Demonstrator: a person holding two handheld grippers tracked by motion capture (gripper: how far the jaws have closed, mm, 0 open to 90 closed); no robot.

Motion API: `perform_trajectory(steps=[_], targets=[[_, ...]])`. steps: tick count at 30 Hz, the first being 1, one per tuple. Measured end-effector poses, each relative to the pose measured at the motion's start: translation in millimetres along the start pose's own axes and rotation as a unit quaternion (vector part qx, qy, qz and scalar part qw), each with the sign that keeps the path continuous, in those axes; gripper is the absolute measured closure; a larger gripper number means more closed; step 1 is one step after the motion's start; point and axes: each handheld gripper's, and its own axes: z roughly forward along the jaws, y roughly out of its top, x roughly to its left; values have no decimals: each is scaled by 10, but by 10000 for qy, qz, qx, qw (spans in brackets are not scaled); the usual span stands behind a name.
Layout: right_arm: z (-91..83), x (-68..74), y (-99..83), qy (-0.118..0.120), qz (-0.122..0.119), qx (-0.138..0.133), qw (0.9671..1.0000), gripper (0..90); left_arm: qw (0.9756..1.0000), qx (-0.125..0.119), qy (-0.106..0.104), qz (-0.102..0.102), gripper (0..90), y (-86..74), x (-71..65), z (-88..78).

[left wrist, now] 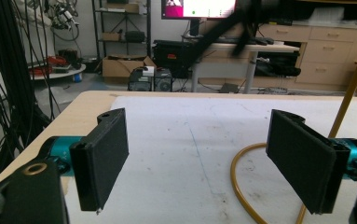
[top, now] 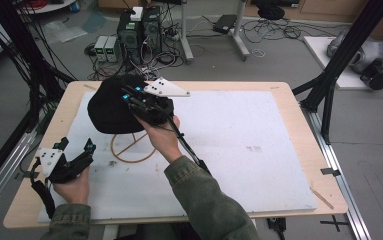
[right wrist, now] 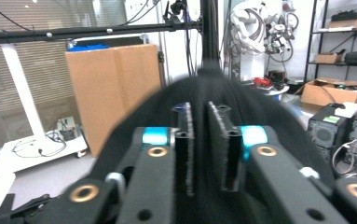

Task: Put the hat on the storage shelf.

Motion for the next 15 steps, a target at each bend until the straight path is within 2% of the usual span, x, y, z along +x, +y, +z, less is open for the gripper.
perform_trajectory(steps=[9,12,15], targets=[[-46,-51,-10,106,103,9,9999,598,10000,-2,-9,-8,212,1,0,-2],[-59,-69,-13,89,139,-12,9999,444,10000,5,-15,-16,212,0,-2,-2],[-69,-104,-14,61,133,23,9999,360,10000,2,-28,-36,212,0,-5,-2]])
